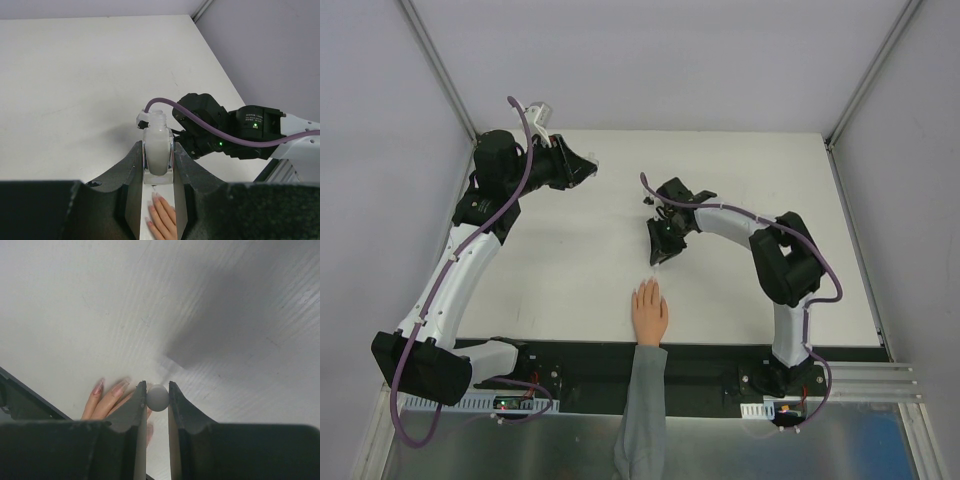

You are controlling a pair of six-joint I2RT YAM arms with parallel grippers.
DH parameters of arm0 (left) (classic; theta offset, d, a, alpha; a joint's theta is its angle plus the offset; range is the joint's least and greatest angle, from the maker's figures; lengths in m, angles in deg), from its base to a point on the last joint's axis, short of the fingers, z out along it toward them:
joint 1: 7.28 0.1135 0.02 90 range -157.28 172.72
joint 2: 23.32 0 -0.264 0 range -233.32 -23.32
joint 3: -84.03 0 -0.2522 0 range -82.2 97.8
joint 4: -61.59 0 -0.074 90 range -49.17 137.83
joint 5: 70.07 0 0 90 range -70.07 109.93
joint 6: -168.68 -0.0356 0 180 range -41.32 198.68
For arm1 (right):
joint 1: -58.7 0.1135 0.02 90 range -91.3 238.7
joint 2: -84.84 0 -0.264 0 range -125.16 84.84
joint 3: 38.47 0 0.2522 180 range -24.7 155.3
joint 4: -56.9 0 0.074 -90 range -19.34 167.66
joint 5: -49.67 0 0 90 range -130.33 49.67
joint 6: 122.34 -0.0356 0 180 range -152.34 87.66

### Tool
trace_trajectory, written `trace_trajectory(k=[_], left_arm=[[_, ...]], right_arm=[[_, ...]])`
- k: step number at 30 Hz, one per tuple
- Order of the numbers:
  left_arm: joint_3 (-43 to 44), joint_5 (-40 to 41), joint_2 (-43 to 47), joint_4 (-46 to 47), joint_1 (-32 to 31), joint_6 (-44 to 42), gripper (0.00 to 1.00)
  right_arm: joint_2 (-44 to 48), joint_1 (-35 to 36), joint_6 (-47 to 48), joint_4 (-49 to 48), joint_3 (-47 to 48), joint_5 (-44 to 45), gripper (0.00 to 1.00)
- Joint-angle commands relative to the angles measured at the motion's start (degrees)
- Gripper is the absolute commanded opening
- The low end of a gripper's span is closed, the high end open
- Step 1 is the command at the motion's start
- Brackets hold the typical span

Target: Paint the nails

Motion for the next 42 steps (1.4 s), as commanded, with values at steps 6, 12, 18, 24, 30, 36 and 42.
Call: trace_trajectory(k=[6,12,18,24,30,36,42], left_arm=[[1.0,-1.0,1.5,1.9,0.7,-1.1,0.00],[1.1,-0.9,1.8,1.9,0.7,-1.0,0.00],[1.0,-0.9,1.8,1.8,0.8,-1.0,0.00],[1.0,-0.9,1.9,1.9,0.9,-1.2,0.00],[1.2,-1.0,1.7,1.9,1.0,-1.3,0.00],[1.5,-1.4,1.3,1.8,1.1,-1.3,0.00],[1.8,-1.5,1.1,1.9,1.3,-1.3,0.00]], right_arm=[[4.8,1.6,-0.6,-1.6,-3.5,-4.5,0.00],[4.1,1.6,-0.6,-2.4,-2.9,-5.3,0.00],[3.3,1.7,-1.9,-2.3,-2.3,-4.8,0.00],[2.2,1.7,-2.0,-2.2,-2.0,-4.5,0.00],[1.5,1.7,-1.9,-2.2,-1.3,-4.4,0.00],[1.0,1.6,-1.9,-1.9,-0.9,-3.9,0.00],[0.5,1.6,-1.9,-1.9,-0.8,-3.7,0.00]])
